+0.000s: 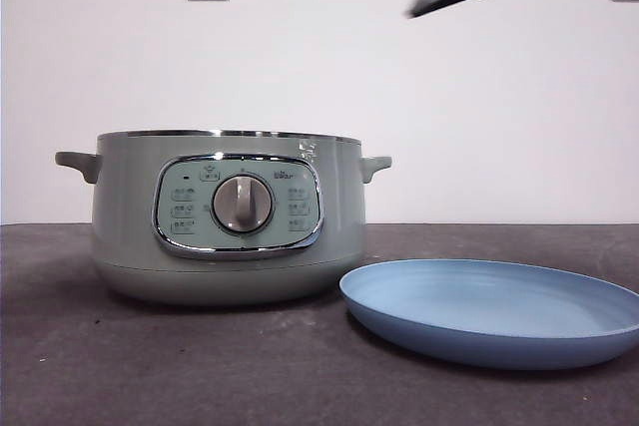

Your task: Take the potato out from the steamer,put the potato on the plate,close the lid

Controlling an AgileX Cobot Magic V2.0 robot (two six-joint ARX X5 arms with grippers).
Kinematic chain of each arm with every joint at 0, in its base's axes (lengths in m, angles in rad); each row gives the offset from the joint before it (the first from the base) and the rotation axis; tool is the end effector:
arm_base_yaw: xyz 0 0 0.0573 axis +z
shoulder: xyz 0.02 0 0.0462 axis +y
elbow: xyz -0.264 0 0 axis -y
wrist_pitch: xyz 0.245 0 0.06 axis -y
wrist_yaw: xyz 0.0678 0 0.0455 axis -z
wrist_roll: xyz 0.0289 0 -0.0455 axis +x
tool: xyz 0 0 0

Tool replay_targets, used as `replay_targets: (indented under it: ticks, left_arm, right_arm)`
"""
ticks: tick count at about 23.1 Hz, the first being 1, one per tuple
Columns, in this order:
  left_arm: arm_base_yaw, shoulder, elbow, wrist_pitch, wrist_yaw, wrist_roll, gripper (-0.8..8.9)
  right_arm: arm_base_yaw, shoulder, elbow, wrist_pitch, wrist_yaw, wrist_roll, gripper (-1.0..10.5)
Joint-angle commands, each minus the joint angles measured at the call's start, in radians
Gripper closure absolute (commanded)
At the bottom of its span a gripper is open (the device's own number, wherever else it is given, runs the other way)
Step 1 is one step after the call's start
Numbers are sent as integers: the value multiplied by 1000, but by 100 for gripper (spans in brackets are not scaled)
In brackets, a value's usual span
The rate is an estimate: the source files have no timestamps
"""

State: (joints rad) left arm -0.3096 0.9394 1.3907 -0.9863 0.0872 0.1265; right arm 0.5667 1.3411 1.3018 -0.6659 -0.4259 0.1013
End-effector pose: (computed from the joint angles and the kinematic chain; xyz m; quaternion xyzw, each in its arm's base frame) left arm 0.1341 -0.0455 0.4282 0.0890 0.2501 -0.2063 0.9418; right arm 0.2287 0.1597 0.3499 0.0175 0.3667 0.4289 0.8254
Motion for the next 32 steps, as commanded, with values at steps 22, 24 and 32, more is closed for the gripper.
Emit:
replay_targets:
  ticks: [22,24,32]
  left_arm:
    - [10,-199,5,-146,-58,-48,822]
    - [10,-199,5,-148,-58,-47,822]
    - [10,-196,5,-137,-56,-44,822]
  right_arm:
    - [214,791,476,74,378,-18,394]
    - [214,795,476,71,381,-21,577]
    - [214,633,476,47,383,-57,957]
